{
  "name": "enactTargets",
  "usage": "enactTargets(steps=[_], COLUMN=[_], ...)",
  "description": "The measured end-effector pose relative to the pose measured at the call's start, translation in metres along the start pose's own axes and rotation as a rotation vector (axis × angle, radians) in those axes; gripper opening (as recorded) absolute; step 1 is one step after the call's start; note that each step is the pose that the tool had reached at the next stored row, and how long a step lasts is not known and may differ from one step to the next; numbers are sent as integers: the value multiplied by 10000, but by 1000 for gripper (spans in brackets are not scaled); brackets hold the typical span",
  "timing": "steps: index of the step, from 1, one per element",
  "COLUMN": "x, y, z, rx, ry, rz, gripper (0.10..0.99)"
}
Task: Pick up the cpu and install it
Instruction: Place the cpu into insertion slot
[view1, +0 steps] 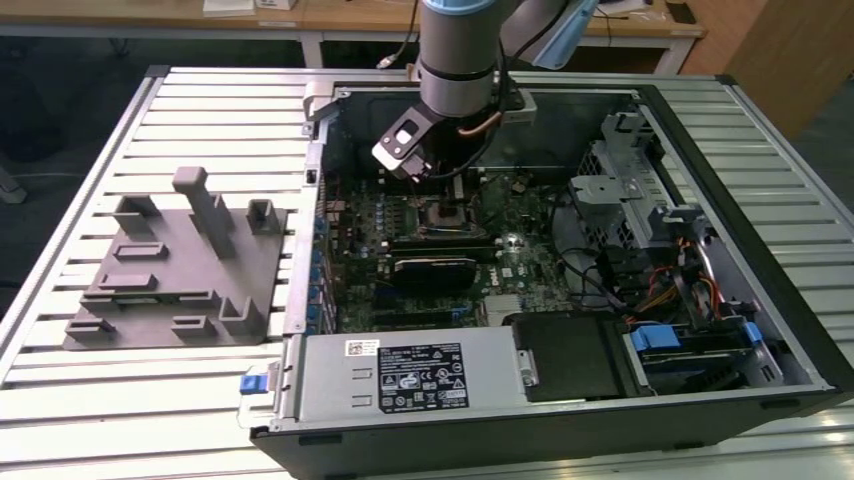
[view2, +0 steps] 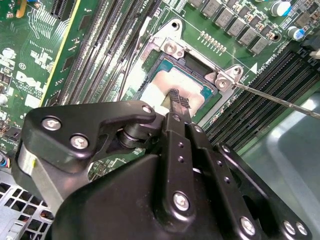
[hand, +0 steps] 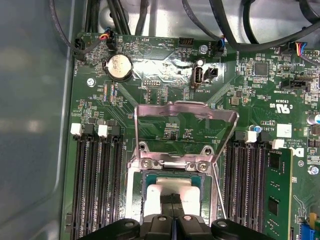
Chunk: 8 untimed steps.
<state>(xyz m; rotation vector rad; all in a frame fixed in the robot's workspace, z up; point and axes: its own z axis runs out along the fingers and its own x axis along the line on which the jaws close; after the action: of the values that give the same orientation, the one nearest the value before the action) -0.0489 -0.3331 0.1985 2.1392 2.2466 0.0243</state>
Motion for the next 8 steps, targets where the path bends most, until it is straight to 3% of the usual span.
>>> enactTargets(steps=[3, 8], x=[2, -2], y=[2, 6], z=[-12, -137], rx=[-11, -11], ry=[15, 1], rz=[1, -1], gripper=[106, 106])
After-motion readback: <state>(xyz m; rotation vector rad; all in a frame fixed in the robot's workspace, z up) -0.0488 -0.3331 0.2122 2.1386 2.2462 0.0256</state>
